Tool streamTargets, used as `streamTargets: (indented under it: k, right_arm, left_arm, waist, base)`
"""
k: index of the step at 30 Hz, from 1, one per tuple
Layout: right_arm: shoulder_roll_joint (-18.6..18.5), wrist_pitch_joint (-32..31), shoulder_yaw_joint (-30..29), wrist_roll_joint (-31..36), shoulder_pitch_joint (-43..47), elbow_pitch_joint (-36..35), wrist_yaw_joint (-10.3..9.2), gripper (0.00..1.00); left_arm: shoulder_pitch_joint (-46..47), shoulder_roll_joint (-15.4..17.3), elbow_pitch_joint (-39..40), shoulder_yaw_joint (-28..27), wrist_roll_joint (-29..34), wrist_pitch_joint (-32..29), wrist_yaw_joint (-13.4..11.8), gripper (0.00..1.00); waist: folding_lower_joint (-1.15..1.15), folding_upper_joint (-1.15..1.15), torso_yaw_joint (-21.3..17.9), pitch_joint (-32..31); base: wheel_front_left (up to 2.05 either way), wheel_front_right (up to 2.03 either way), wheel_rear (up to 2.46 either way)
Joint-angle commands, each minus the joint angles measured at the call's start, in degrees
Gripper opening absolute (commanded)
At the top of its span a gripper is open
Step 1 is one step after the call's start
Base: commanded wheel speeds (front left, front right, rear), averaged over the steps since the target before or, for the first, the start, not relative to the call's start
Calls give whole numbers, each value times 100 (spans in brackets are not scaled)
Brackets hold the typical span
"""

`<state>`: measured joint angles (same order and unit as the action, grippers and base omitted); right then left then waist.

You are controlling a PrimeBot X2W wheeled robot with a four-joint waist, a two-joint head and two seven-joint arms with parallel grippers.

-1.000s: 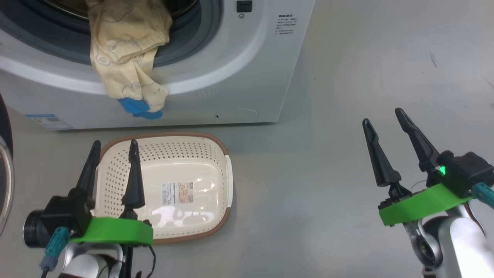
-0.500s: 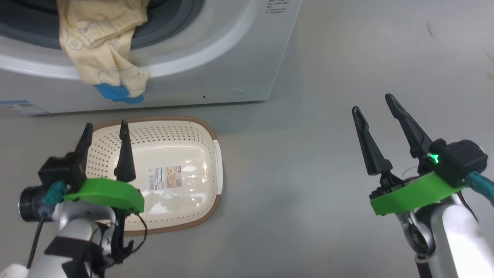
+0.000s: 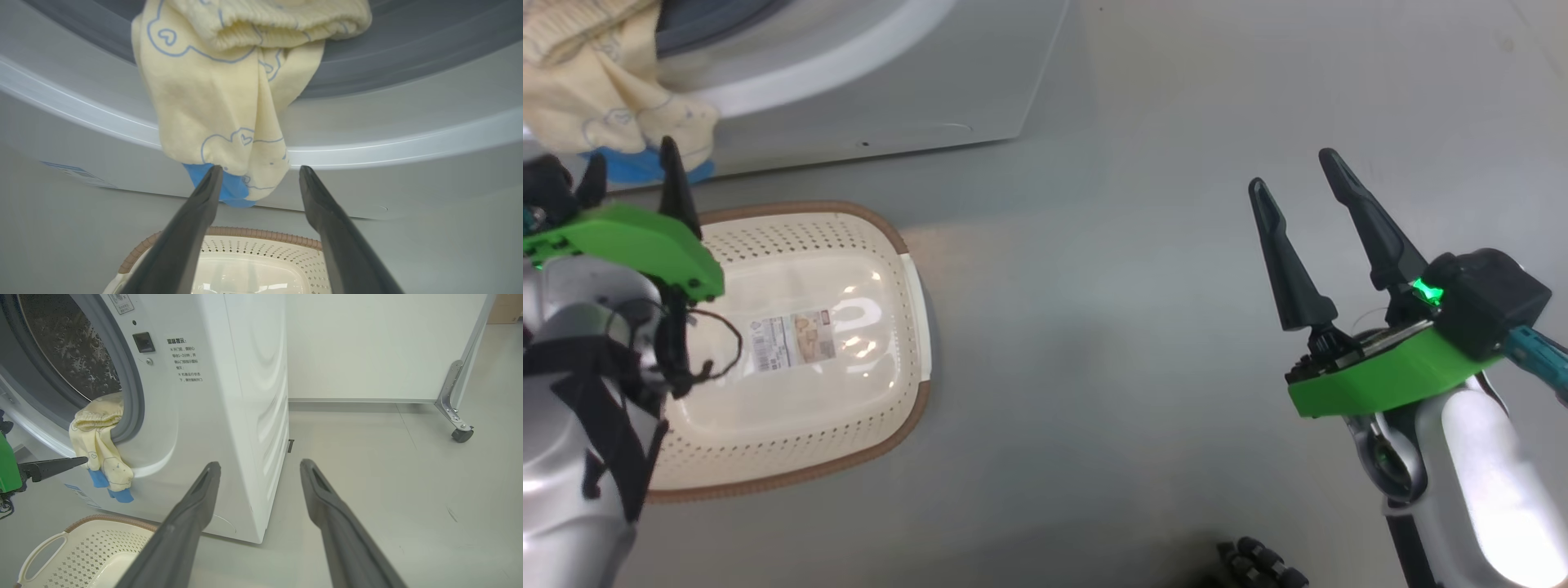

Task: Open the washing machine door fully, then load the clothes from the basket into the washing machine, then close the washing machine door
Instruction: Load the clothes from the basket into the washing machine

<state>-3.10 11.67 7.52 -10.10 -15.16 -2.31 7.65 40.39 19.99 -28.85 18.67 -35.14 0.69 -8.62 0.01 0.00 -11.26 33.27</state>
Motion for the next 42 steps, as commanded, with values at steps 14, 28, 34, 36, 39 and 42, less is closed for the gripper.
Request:
streamTargets:
  k: [14, 28, 34, 36, 39, 42]
  right_arm:
    - [20, 270, 240, -252, -230, 176, -16, 100]
    - [22, 319, 288, -330, -242, 294, -16, 100]
    - [22, 323, 231, -272, -211, 302, -16, 100]
    - [22, 323, 220, -256, -195, 300, -16, 100]
    - [22, 323, 179, -232, -158, 288, -16, 100]
    - [22, 322, 164, -231, -121, 264, -16, 100]
  left_arm:
    - [1446, 480, -1151, -295, -171, -526, 206, 100]
    - [1757, 457, -1764, -128, -202, -1087, 174, 0]
    - [1682, 489, -1523, -118, -329, -1421, 201, 0]
    - [1631, 553, -1333, -87, -356, -1619, 226, 0]
    - [1581, 696, -872, -40, -383, -1979, 226, 0]
    - [1567, 926, -216, -12, -421, -2452, 206, 0]
  waist:
    - [-1, 0, -393, 381]
    - [-1, 0, -326, 296]
    - [-1, 0, -200, 180]
    - [-1, 0, -159, 139]
    - [-1, 0, -85, 86]
    - [-1, 0, -29, 61]
  base:
    - [0, 0, 0]
    - [0, 0, 0]
    - [0, 0, 0]
    - [0, 0, 0]
    - [0, 0, 0]
    - [0, 0, 0]
